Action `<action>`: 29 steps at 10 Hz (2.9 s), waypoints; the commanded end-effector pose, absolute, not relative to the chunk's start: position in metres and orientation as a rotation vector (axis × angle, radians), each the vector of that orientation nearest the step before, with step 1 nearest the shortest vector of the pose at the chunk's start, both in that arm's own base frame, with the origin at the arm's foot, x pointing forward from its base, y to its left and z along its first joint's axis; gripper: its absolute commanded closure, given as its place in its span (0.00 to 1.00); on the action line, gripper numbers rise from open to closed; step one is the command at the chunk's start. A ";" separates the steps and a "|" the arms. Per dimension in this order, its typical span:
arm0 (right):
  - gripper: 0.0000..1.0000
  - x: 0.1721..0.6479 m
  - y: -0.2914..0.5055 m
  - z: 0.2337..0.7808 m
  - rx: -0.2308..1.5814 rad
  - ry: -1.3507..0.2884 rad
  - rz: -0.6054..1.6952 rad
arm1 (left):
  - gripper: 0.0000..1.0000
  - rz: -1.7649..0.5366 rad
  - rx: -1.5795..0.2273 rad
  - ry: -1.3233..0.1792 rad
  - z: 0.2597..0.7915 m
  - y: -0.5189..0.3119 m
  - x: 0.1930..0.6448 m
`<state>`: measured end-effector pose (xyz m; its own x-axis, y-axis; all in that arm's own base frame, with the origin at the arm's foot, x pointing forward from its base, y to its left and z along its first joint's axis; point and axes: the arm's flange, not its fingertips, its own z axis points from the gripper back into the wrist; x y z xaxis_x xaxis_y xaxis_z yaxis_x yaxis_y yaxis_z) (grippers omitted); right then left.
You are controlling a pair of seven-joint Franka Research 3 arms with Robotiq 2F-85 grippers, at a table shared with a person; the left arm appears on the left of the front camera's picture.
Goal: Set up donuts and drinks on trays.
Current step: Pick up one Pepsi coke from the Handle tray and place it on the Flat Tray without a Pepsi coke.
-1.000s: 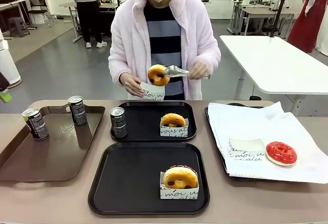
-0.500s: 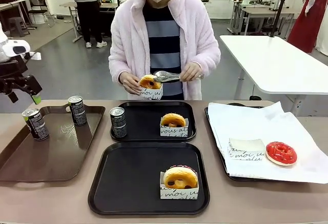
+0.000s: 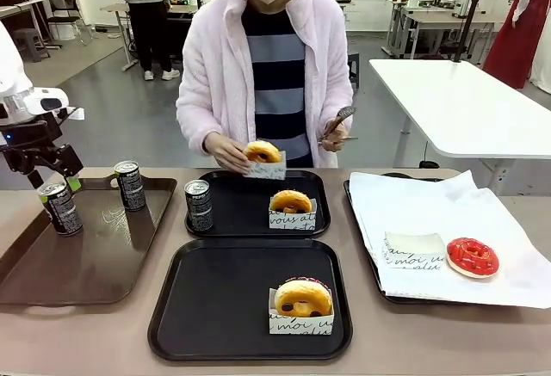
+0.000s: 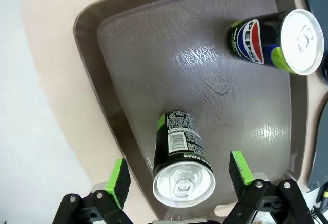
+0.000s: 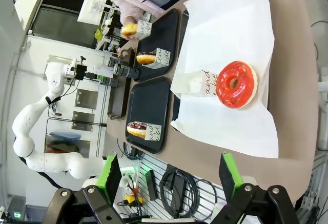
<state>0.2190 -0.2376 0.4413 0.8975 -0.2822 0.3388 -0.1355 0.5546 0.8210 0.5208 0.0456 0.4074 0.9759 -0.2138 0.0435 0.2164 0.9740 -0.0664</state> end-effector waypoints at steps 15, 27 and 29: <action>0.00 0.220 -0.238 0.441 1.004 -0.490 -0.080 | 0.93 -0.252 0.034 0.042 0.459 0.011 0.456; 0.00 0.220 -0.238 0.441 1.004 -0.490 -0.080 | 0.93 -0.314 0.009 0.011 0.521 -0.015 0.397; 0.00 0.220 -0.238 0.441 1.004 -0.490 -0.080 | 0.43 -0.317 0.003 0.027 0.514 -0.016 0.394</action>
